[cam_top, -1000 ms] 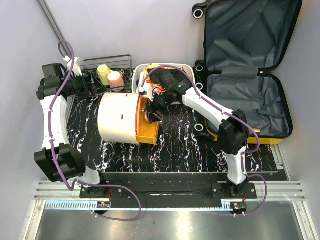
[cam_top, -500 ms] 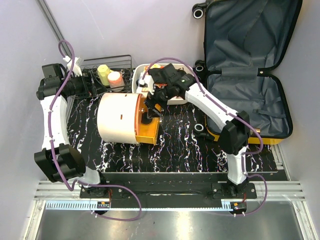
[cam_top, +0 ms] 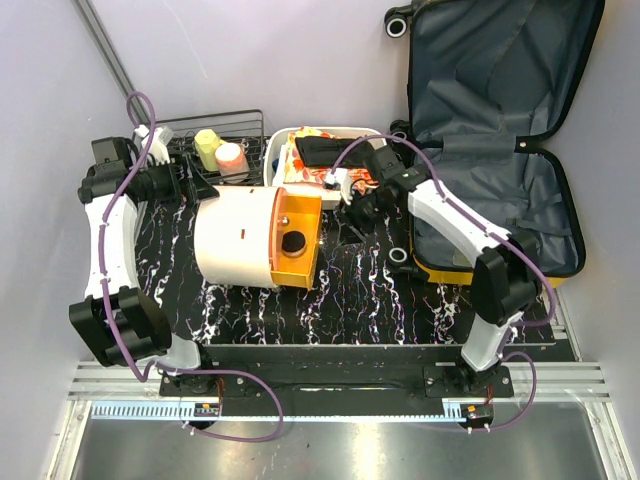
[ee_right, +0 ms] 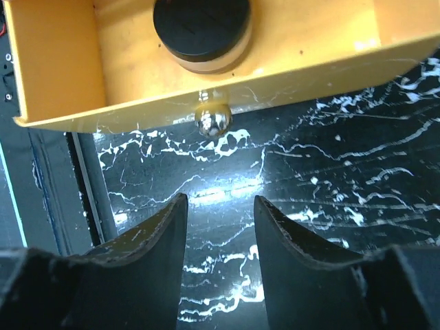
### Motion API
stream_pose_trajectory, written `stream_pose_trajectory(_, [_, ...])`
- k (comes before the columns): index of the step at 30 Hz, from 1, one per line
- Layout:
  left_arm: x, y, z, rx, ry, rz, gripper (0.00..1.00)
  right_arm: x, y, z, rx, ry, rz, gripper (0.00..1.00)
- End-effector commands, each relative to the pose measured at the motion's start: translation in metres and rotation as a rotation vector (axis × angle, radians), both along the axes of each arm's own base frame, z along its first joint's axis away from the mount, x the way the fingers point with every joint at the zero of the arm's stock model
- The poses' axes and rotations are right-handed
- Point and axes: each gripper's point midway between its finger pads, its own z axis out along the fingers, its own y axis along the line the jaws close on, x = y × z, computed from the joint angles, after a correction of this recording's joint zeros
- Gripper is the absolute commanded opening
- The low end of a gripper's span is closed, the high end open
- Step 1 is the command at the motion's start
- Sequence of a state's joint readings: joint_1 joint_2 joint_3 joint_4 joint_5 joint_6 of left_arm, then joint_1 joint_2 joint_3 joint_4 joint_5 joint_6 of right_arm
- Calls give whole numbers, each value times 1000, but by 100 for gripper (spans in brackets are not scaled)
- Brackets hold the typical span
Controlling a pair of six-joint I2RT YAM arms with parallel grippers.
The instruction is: Open, take out, and arrange the luggage
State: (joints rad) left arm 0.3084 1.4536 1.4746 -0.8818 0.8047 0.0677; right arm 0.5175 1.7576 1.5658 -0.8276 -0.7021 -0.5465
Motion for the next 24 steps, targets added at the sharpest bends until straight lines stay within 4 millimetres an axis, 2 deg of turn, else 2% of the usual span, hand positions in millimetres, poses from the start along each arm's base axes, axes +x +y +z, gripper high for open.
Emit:
stream_pose_trajectory(1, [-5, -6, 18, 8, -80, -35, 86, 8, 37, -11, 75, -30, 68, 51])
stream_pose_trajectory(3, [-5, -6, 16, 7, -73, -34, 85, 13, 59, -9, 117, -61, 80, 51])
stream_pose_trajectory(4, [-6, -7, 15, 1, -68, -33, 85, 14, 68, -16, 119, -56, 88, 51])
stream_pose_trajectory(6, [-8, -9, 10, -4, -53, -33, 84, 22, 86, -8, 155, -81, 85, 51])
stream_pose_trajectory(7, [-9, -10, 9, -2, -52, -36, 84, 21, 94, -12, 162, -69, 90, 52])
stream_pose_trajectory(9, [-13, -11, 2, 2, -37, -40, 84, 25, 107, -3, 195, -84, 91, 52])
stream_pose_trajectory(10, [-14, -11, 0, 6, -37, -42, 84, 26, 112, -4, 198, -82, 91, 53])
stream_pose_trajectory(12, [-16, -11, -5, 10, -27, -42, 83, 30, 119, 0, 221, -94, 88, 53])
stream_pose_trajectory(17, [-21, -12, -21, 7, 17, -41, 81, 43, 133, -3, 246, -102, 47, 57])
stream_pose_trajectory(24, [-27, -18, -41, -26, 81, -53, 71, 54, 150, 6, 331, -105, 17, 57])
